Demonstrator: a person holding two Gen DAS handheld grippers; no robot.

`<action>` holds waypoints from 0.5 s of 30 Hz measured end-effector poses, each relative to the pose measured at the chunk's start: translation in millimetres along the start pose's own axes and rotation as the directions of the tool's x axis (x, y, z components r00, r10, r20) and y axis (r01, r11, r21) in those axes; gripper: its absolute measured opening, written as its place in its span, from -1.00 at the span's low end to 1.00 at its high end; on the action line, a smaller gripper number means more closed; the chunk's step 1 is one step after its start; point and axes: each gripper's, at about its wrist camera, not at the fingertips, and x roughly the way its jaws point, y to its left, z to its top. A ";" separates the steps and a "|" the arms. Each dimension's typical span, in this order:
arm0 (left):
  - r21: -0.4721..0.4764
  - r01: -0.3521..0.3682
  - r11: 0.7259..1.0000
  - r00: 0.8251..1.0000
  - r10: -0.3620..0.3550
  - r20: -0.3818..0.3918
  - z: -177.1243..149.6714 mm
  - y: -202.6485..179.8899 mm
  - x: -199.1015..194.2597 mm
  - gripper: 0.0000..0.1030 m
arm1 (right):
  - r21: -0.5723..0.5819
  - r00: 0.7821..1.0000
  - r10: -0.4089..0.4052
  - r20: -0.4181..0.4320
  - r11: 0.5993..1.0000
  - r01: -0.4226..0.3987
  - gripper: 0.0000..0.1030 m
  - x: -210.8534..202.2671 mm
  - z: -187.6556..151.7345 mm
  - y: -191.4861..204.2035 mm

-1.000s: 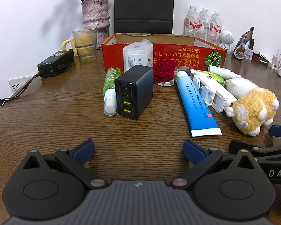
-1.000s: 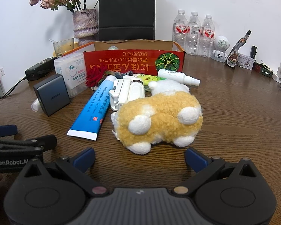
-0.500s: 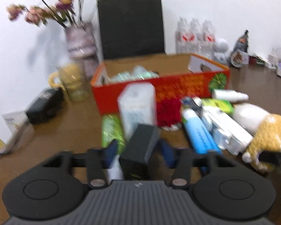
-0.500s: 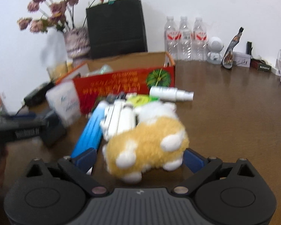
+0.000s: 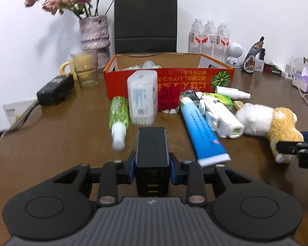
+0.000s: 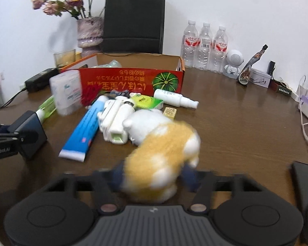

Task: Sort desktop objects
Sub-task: 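Grasp the black charger with the left tool while the right tool grasps the plush toy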

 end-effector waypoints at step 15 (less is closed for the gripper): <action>0.021 -0.056 0.998 0.996 0.054 0.074 5.6 -4.6 -9.1 -0.39 | 0.109 0.992 -0.116 -0.047 0.987 0.120 -0.17 37.2 9.5 -12.0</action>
